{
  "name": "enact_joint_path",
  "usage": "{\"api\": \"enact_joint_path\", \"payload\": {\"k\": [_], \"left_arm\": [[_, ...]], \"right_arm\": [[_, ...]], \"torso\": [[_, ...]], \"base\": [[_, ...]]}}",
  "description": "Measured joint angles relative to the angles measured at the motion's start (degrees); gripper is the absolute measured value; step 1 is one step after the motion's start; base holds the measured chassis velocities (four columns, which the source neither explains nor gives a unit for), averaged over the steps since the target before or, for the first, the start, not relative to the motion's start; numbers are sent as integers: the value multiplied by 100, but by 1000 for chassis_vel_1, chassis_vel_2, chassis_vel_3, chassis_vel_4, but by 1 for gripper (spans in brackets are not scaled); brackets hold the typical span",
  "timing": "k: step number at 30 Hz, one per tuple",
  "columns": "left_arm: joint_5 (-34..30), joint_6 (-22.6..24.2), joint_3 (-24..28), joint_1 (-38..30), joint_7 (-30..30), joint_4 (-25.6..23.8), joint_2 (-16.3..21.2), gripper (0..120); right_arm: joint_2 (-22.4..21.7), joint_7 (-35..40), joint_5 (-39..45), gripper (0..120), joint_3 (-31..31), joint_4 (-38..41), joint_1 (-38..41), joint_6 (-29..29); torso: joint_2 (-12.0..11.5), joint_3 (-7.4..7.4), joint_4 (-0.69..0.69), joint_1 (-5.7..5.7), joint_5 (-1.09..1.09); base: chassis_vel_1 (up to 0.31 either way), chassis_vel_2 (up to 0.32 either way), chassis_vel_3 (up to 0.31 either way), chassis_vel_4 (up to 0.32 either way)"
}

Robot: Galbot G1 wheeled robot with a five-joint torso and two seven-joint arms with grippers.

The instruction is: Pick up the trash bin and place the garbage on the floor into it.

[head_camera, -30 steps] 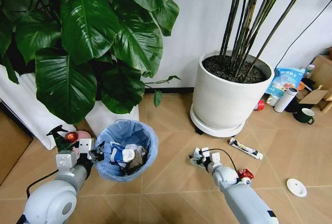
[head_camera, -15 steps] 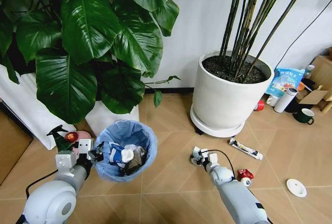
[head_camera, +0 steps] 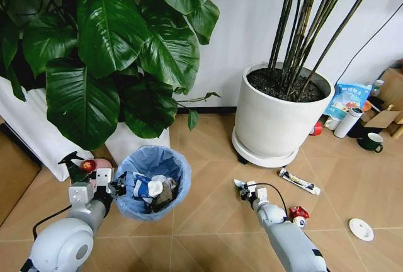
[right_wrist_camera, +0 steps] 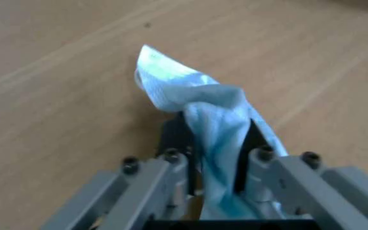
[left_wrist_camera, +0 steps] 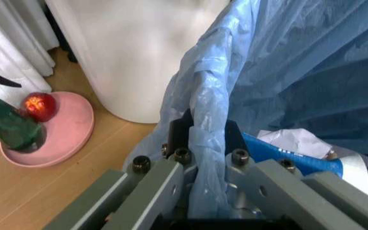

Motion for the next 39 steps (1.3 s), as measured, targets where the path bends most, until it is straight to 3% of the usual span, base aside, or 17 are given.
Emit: {"api": "enact_joint_path", "payload": {"k": [3,4,12,13,16,17,23,32,39], "left_arm": [[-11,2,-11,16,-2,-55,1,0],[-11,2,-11,16,-2,-55,1,0],[44,3,4,78,21,-118,-49,0],[44,3,4,78,21,-118,-49,0],[66,3,53,81,48,-117,-37,0],[66,3,53,81,48,-117,-37,0],[-141,51,285,-114,85,30,72,0],[-443,121,638,-453,83,233,222,0],[-596,129,792,-653,46,296,235,0]], "right_arm": [[-133,146,262,0,48,589,-191,-91],[-133,146,262,0,48,589,-191,-91],[-836,483,1230,0,146,3324,-686,-548],[-836,483,1230,0,146,3324,-686,-548],[-1273,652,1709,0,115,4654,-707,-871],[-1273,652,1709,0,115,4654,-707,-871],[-1951,878,2959,0,-585,6443,-315,-1386],[-2076,1112,3548,0,-1770,7335,51,-1619],[-1822,1237,3465,0,-2700,7120,453,-1627]], "torso": [[-2,2,-4,1,4],[-2,2,-4,1,4],[-1,-1,0,1,1],[-1,-1,0,1,1],[-1,-1,0,0,-5],[-1,-1,0,0,-5],[-1,-1,1,0,0],[0,-1,1,0,-1],[0,-1,1,0,-1]], "base": [[0,0,0,0],[0,0,0,0],[0,0,0,0],[0,0,0,0],[0,0,0,0],[0,0,0,0],[0,0,0,0],[0,0,0,0],[0,0,0,0]]}}
